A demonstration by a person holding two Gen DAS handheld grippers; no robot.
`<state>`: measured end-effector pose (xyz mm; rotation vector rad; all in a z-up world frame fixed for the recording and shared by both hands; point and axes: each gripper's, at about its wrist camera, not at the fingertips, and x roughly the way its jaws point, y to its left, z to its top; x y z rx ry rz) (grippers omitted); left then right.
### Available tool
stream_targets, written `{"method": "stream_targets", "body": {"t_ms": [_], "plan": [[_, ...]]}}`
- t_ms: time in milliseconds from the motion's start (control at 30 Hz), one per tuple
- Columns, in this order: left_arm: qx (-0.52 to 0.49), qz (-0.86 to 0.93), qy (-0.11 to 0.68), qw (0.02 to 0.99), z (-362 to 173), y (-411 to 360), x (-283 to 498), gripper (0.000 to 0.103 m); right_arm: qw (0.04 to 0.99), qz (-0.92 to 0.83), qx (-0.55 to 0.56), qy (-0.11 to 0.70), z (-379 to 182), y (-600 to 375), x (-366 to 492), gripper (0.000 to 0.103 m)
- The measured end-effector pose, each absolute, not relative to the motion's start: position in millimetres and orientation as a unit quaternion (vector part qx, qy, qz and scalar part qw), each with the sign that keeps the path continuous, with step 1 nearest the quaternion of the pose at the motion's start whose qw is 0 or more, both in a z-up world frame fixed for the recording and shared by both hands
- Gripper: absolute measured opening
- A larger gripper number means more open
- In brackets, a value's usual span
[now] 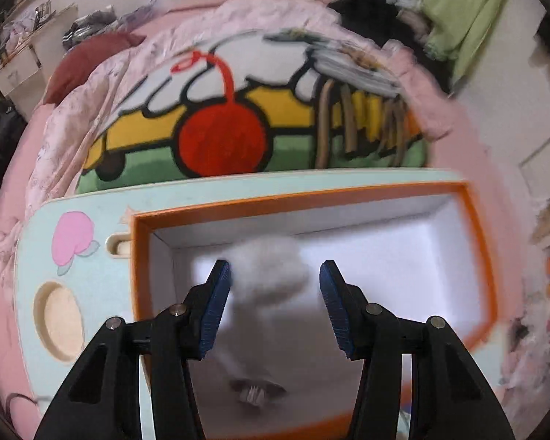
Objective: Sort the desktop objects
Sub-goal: 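Grasp the white fluffy pompom and set it on the table, left gripper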
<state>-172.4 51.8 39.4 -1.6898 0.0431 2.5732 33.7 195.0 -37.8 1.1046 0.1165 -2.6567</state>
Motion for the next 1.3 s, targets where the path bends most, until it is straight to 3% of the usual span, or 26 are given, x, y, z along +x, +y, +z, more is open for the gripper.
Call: {"method": "stream_targets", "body": {"t_ms": [33,67,200,367,567,733,900,933,1033,1100,1167,1300], "plan": [[-0.543,0.838,0.052,0.007,35.0,57.6,-173.8,0.046,0.131,-0.915,0.38,0.04,-33.8,197.8,33.0,0.102],[-0.535,0.842,0.069,-0.008,34.2,59.4,-175.3,0.032,0.131,-0.915,0.38,0.04,-32.9,198.4,32.2,0.102],[-0.511,0.857,0.068,0.006,37.0,50.8,-167.5,0.027,0.131,-0.915,0.38,0.04,-33.0,198.1,30.8,0.102],[-0.468,0.879,-0.025,0.085,65.9,24.2,-140.1,0.027,0.131,-0.915,0.38,0.04,-32.2,199.3,30.2,0.102],[-0.382,0.895,-0.09,0.213,119.8,-4.9,-44.6,0.027,0.131,-0.915,0.38,0.04,-31.4,199.7,31.0,0.102],[-0.383,0.889,-0.087,0.234,93.4,-31.6,30.6,0.027,0.131,-0.915,0.38,0.04,-30.0,201.2,30.7,0.102],[-0.405,0.878,-0.112,0.229,45.8,-46.0,38.5,0.028,0.132,-0.915,0.38,0.039,-30.2,201.3,29.7,0.102],[-0.412,0.875,-0.118,0.227,39.4,-46.5,35.8,0.03,0.132,-0.915,0.38,0.039,-30.5,201.0,29.3,0.102],[-0.4,0.878,-0.12,0.234,39.8,-48.4,39.4,0.051,0.132,-0.915,0.38,0.039,-29.3,201.4,29.4,0.102],[-0.372,0.894,-0.107,0.223,49.2,-53.0,51.0,0.075,0.131,-0.915,0.38,0.039,-29.5,201.2,28.7,0.102],[-0.36,0.906,-0.065,0.215,52.4,-52.7,65.9,0.08,0.131,-0.915,0.38,0.039,-29.0,201.7,28.7,0.102],[-0.393,0.89,0.017,0.23,27.6,-43.3,95.1,0.08,0.131,-0.915,0.38,0.039,-29.2,201.7,27.7,0.102]]}}
